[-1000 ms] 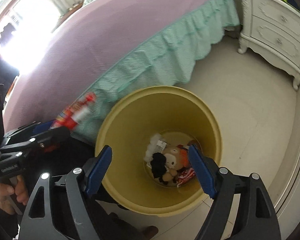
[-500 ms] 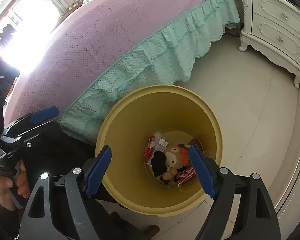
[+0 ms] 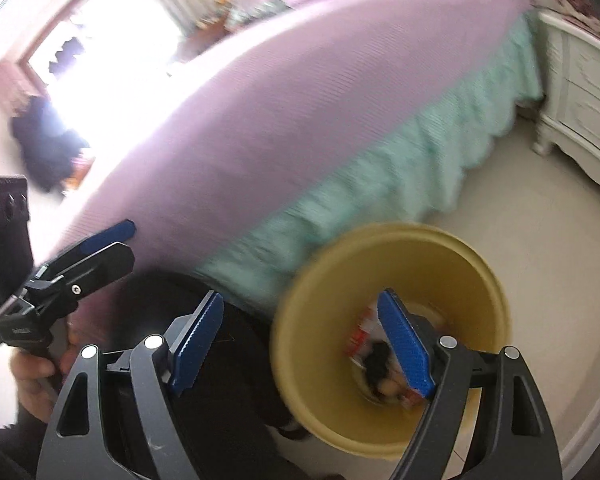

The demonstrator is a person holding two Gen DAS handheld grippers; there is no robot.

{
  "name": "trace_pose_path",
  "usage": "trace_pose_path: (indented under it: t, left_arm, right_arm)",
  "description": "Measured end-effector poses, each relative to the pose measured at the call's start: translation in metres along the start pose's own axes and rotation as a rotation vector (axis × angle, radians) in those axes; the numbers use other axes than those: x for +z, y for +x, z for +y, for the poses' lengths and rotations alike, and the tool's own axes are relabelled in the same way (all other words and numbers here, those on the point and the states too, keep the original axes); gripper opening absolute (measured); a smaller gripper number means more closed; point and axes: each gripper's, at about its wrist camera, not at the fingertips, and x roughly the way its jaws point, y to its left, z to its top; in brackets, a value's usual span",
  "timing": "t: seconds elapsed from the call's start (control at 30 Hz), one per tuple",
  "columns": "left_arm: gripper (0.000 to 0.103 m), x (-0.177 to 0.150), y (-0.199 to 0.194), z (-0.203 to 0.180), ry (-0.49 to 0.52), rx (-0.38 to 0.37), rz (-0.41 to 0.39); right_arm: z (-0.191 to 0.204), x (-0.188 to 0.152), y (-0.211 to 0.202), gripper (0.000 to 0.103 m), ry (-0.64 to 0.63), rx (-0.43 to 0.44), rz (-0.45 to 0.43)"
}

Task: Collect trash
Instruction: 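Move both tools back toward the orange bottle and white cloth bag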

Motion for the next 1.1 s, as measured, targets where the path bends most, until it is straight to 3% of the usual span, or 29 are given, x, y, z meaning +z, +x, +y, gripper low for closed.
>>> trace_pose_path:
  t: [0.17,0.27,0.43,0.77,1.0,1.1]
  left_arm:
    - [0.099,0.009,-0.071,0.038,-0.026,0.156,-0.129]
    - [0.099,0.011,-0.105,0.066,-0.065,0.266,-0.162]
    - [0.099,0.010,-0.156,0.117,-0.171,0.402,-0.205]
    - [0.099,-0.008,-0.215,0.178,-0.264,0.530,-0.252]
    - [0.099,-0.021,-0.238,0.230,-0.313,0.606,-0.253]
    - [0.099,-0.024,-0.248,0.256,-0.324,0.719,-0.275]
  right_arm:
    - [0.058,0.029,0.009,0.089,-0.105,0.079,-0.061]
    - [0.107,0.052,0.019,0.091,-0.188,0.162,-0.090]
    - [0.180,0.074,0.034,0.095,-0.330,0.213,-0.130]
    - [0.301,0.090,0.076,0.094,-0.510,0.275,-0.104]
    - [0.358,0.096,0.110,0.095,-0.531,0.292,-0.076]
    - [0.385,0.103,0.132,0.094,-0.520,0.269,-0.063]
